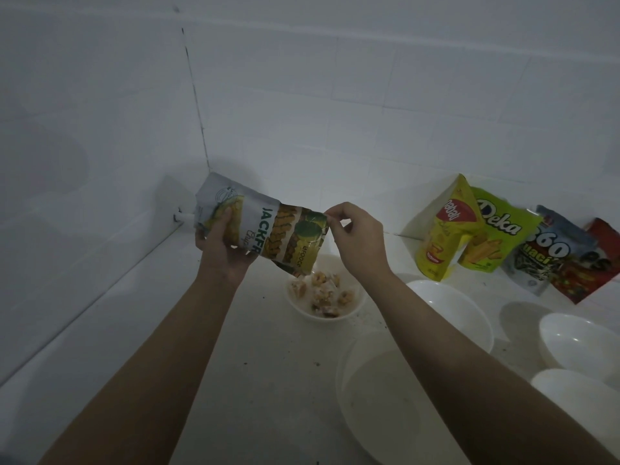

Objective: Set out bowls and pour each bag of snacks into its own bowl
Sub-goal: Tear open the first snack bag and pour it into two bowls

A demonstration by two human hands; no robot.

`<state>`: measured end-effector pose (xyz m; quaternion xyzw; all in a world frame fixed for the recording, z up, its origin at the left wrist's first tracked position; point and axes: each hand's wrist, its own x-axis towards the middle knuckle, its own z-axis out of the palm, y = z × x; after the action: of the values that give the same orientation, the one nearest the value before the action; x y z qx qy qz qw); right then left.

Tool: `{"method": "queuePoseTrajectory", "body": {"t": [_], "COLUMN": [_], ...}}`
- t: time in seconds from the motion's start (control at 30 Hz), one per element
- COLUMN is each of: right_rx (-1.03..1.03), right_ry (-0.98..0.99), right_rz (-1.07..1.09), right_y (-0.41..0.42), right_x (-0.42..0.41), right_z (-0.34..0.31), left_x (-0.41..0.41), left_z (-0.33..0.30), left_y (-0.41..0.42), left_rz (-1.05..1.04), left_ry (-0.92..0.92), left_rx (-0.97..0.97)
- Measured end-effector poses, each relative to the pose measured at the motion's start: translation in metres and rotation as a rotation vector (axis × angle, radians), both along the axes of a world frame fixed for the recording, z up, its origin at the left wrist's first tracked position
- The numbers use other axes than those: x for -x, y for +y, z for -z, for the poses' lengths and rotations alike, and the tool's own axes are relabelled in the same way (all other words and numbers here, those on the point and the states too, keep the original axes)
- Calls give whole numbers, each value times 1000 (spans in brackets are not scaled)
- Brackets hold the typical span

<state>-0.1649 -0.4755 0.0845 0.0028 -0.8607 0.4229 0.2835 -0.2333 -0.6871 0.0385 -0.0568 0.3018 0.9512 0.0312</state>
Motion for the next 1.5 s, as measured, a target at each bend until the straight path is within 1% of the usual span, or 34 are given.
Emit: {"method": "queuePoseTrajectory", "body": {"t": [0.2,0.37,0.53,0.67,0.77,0.87,1.2,1.3,1.5], "right_rx": [63,94,94,21,-28,-138,-187,-228,-228], "right_ry": [30,47,15,-14,-115,-250,-266,-301,-317], "right_rz": [83,168,265,339,372,348,345,320,327], "right_y": [26,67,113,144,162,174,180,180,182], "right_x": [-19,-46,-79,-102,-112,-115,-118,-117,-115], "right_z": [1,-3,-3,-7,-6,0,10,12,11], "left_x": [-15,-28,-49,-64,-70,-74,-72,-73,-71], "left_z": [-6,-7,-12,-19,-24,-24,-18,-17,-19], "left_y": [39,89,144,185,206,217,222,221,217], "left_rz": [54,135,182,199,178,157,132,133,131], "left_ry": [-45,-71,-71,-106,-141,-125,-109,-112,-57], "left_rx": [-30,-74,-60,-47,-22,22,87,96,145]}}
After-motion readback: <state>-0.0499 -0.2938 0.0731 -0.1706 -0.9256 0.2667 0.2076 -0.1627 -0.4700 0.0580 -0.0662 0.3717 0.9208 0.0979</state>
